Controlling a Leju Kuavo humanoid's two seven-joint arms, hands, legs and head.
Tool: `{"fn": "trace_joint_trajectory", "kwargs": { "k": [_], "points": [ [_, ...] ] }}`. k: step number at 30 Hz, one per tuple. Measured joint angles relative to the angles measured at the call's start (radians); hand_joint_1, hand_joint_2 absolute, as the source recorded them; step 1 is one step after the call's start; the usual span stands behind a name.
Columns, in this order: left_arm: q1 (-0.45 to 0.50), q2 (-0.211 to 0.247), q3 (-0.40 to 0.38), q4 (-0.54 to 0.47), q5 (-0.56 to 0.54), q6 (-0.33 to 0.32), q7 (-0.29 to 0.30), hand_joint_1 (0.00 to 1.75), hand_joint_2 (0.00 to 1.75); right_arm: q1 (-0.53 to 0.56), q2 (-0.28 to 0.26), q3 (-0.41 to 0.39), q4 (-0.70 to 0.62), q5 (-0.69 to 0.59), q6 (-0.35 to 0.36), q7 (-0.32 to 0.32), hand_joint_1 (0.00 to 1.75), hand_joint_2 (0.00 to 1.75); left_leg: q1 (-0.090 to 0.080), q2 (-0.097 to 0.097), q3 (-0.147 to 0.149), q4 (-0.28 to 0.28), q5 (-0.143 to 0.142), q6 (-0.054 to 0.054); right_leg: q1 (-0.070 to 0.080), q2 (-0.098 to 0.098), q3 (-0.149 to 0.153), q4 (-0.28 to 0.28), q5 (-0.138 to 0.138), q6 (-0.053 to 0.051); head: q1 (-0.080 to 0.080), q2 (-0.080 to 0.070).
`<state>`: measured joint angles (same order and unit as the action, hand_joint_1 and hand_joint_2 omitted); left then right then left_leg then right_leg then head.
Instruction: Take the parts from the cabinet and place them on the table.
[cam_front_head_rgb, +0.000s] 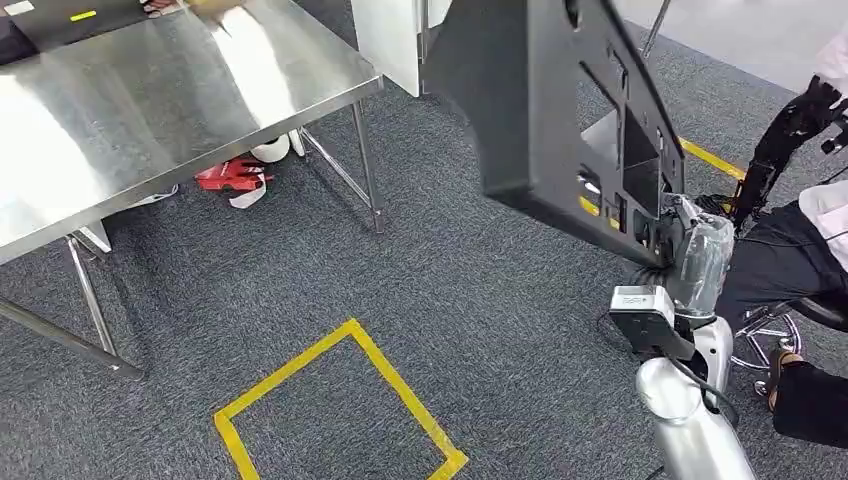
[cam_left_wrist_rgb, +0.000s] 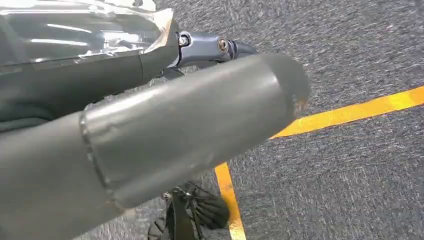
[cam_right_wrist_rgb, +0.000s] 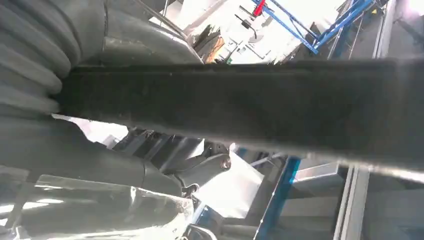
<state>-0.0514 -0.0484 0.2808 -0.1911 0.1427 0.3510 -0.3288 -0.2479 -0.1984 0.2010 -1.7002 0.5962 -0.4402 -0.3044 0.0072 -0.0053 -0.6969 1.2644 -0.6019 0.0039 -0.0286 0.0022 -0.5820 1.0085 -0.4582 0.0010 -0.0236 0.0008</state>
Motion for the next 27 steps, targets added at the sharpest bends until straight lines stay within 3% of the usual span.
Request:
{"fn": "trace_joint_trajectory", "kwargs": {
  "k": [1,2,3,4,5,6,7,8,9,10,11,12,13,16,17,18,20,21,22,23,24,26,27],
  "points": [
    [0.002,-0.001,0.0,0.0,0.0,0.0,0.0,0.0,0.0,0.001,0.0,0.0,0.0,0.0,0.0,0.0,1.75,1.75,0.002,0.0,-0.039,0.059,-0.011,-0.002,0.001,0.0,0.002,0.0,-0.002,-0.002,-0.001,0.0],
    [0.003,-0.002,0.0,0.0,0.0,0.0,0.0,0.0,0.0,0.004,0.0,0.0,0.0,0.0,0.0,0.0,1.75,1.75,0.004,0.0,-0.054,0.067,0.004,-0.003,0.001,0.0,0.005,0.0,-0.004,-0.003,0.0,0.0],
    [0.003,-0.002,0.0,0.0,0.0,0.0,0.0,0.0,0.0,0.008,0.0,0.0,0.0,0.001,0.0,0.0,1.75,1.75,0.005,0.001,-0.045,0.028,0.043,-0.002,0.001,0.001,0.01,0.0,-0.008,-0.003,0.0,0.0],
    [0.003,-0.001,0.0,0.0,-0.002,0.0,0.0,0.0,0.0,0.011,-0.001,0.0,0.0,0.001,-0.001,0.0,1.75,1.75,0.005,0.002,-0.017,-0.04,0.09,0.0,0.0,0.001,0.016,0.0,-0.012,0.0,-0.001,0.0],
    [0.003,0.0,0.0,0.0,-0.005,-0.001,0.0,0.0,0.0,0.013,-0.001,0.0,-0.002,0.002,-0.002,0.0,1.75,1.75,0.005,0.002,0.033,-0.151,0.151,0.006,0.0,0.002,0.025,0.0,-0.018,0.004,0.0,0.0],
    [0.002,0.0,0.0,0.0,-0.006,-0.001,0.001,0.0,0.0,0.015,-0.001,0.0,-0.005,0.002,-0.003,0.0,1.75,1.75,0.005,0.002,0.069,-0.231,0.185,0.013,-0.001,0.003,0.029,-0.002,-0.021,0.007,-0.001,0.0],
    [0.001,0.0,0.0,0.0,-0.006,-0.002,0.003,0.0,0.0,0.016,-0.001,0.0,-0.009,0.002,-0.004,0.0,1.75,1.75,-0.002,0.003,0.078,-0.247,0.168,0.013,0.009,0.003,0.028,0.001,-0.027,0.016,-0.002,0.0],
    [0.0,0.0,-0.001,0.0,-0.008,-0.002,0.004,0.0,0.0,0.016,-0.002,0.0,-0.012,0.002,-0.004,0.0,1.75,1.75,-0.005,0.002,0.075,-0.247,0.165,0.018,0.007,0.004,0.027,-0.004,-0.029,0.021,0.0,0.0],
    [0.001,0.001,-0.001,0.0,-0.008,-0.002,0.008,0.0,0.0,0.02,-0.002,0.0,-0.015,0.002,-0.004,0.001,1.75,1.75,-0.007,0.002,0.075,-0.252,0.157,0.029,0.005,0.004,0.035,-0.01,-0.028,0.027,-0.003,0.0],
    [0.001,0.001,-0.001,0.0,-0.008,-0.002,0.01,0.0,0.0,0.025,-0.003,-0.001,-0.017,0.001,-0.004,0.001,1.75,1.75,-0.009,0.002,0.072,-0.263,0.155,0.041,0.01,0.003,0.039,0.009,-0.011,0.047,-0.002,0.0],
    [0.002,0.002,-0.001,0.0,-0.009,-0.002,0.011,0.0,0.0,0.026,-0.005,-0.004,-0.019,0.001,-0.004,0.001,1.75,1.75,-0.008,-0.003,0.094,-0.266,0.157,0.052,0.011,0.003,0.044,0.01,-0.011,0.048,-0.001,0.0],
    [0.002,0.002,-0.001,0.0,-0.009,-0.003,0.011,0.0,0.0,0.027,-0.005,-0.005,-0.019,0.001,-0.004,0.002,1.75,1.75,-0.004,-0.001,0.112,-0.273,0.158,0.057,0.009,0.001,0.029,0.032,-0.032,0.043,-0.001,0.0],
    [0.0,0.002,-0.001,0.0,-0.009,-0.002,0.011,0.0,0.0,0.026,-0.007,-0.005,-0.02,0.001,-0.004,0.001,1.75,1.75,-0.005,-0.001,0.119,-0.272,0.158,0.06,0.009,0.001,0.01,0.078,-0.054,0.039,0.002,0.0],
    [0.0,0.003,-0.001,0.0,-0.009,-0.003,0.012,0.0,0.0,0.033,-0.012,-0.005,-0.02,0.0,-0.004,0.001,1.75,1.75,-0.007,-0.002,0.127,-0.271,0.147,0.066,0.01,0.001,-0.118,0.288,-0.133,0.037,0.005,0.0],
    [0.001,0.003,-0.001,0.0,-0.009,-0.003,0.013,0.0,0.0,0.036,-0.013,-0.005,-0.02,0.0,-0.004,0.001,1.75,1.75,-0.008,-0.003,0.132,-0.271,0.142,0.065,0.01,0.001,-0.142,0.312,-0.134,0.039,0.005,0.0],
    [0.002,0.002,-0.001,0.0,-0.009,-0.003,0.013,0.0,0.0,0.039,-0.013,-0.006,-0.02,-0.001,-0.004,0.002,1.75,1.75,-0.008,-0.004,0.139,-0.271,0.136,0.063,0.01,0.001,-0.139,0.282,-0.113,0.047,0.004,0.0],
    [0.002,0.001,-0.001,0.0,-0.009,-0.003,0.014,0.0,0.0,0.04,-0.014,-0.006,-0.02,-0.001,-0.004,0.002,1.75,1.75,-0.006,-0.006,0.161,-0.27,0.121,0.057,0.008,0.0,-0.072,0.114,-0.02,0.076,0.005,0.0],
    [0.002,0.0,-0.001,0.0,-0.009,-0.003,0.014,0.0,0.0,0.039,-0.014,-0.007,-0.02,-0.001,-0.004,0.002,1.75,1.75,-0.006,-0.007,0.172,-0.269,0.112,0.052,0.006,-0.001,-0.036,0.024,0.028,0.082,0.006,0.0],
    [0.002,0.0,-0.001,0.001,-0.009,-0.003,0.014,0.0,0.0,0.041,-0.014,-0.007,-0.019,-0.001,-0.004,0.002,1.75,1.75,-0.009,-0.007,0.175,-0.267,0.105,0.044,0.011,-0.003,-0.035,0.009,0.019,0.065,0.006,0.0],
    [0.001,0.0,-0.001,0.001,-0.009,-0.002,0.014,0.0,0.0,0.038,-0.015,-0.007,-0.019,-0.001,-0.004,0.001,1.75,1.75,-0.012,-0.006,0.173,-0.266,0.1,0.037,0.022,-0.006,-0.034,0.002,0.001,0.039,0.009,0.0],
    [-0.001,0.0,-0.001,0.001,-0.011,-0.002,0.014,0.0,0.0,0.041,-0.015,-0.007,-0.021,-0.001,-0.005,0.001,1.75,1.75,-0.013,-0.004,0.168,-0.269,0.095,0.031,0.018,-0.003,-0.024,0.003,0.017,0.028,0.007,0.0],
    [0.001,-0.001,-0.001,0.001,-0.013,0.0,0.014,0.0,0.0,0.045,-0.016,-0.009,-0.022,-0.001,-0.007,0.002,1.75,1.75,-0.012,-0.003,0.178,-0.259,0.094,0.026,0.014,-0.001,-0.017,0.002,0.015,0.013,0.002,0.0],
    [0.0,0.0,-0.001,0.0,-0.016,0.0,0.014,0.0,0.0,0.049,-0.016,-0.009,-0.026,-0.001,-0.008,0.002,1.75,1.75,-0.008,0.0,0.163,-0.242,0.089,0.02,0.007,0.0,-0.007,-0.004,0.013,0.011,0.003,0.0]
  ]
}}
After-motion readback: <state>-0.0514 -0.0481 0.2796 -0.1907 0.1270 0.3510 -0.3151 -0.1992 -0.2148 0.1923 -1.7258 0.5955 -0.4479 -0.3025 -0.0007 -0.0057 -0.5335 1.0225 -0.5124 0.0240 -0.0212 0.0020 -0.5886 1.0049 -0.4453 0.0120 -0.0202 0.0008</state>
